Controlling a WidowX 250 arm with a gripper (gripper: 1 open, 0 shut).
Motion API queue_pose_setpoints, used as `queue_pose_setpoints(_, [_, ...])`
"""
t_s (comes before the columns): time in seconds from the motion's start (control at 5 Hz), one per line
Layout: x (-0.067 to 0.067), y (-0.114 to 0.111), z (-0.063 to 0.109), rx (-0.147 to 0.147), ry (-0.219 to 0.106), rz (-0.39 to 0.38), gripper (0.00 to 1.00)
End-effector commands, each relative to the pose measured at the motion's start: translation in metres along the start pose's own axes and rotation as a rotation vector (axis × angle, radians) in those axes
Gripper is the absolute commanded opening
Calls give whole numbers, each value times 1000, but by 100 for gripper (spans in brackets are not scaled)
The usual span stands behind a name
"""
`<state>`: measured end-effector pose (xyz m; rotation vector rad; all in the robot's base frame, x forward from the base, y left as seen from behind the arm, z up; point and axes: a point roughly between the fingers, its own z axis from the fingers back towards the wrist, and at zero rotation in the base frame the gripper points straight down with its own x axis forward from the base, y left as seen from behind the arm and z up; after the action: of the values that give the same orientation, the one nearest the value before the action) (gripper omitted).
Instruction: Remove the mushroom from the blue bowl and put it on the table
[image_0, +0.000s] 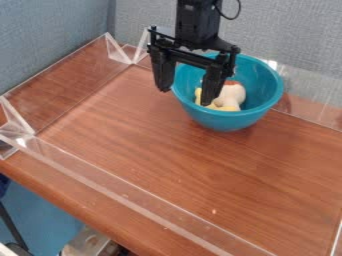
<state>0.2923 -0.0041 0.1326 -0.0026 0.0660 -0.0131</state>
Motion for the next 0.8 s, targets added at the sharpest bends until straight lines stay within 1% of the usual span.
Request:
queue_pose_setpoints(0.0, [23,-8,-2,-7,-2,14,100])
queue_pose_setpoints(0.2, [41,-16,1,-12,-5,19,100])
queue_pose_setpoints(0.4, [48,-23,2,-7,3,27,100])
queue_pose_setpoints(0.6, [40,-18,7,-1,6,-23,0])
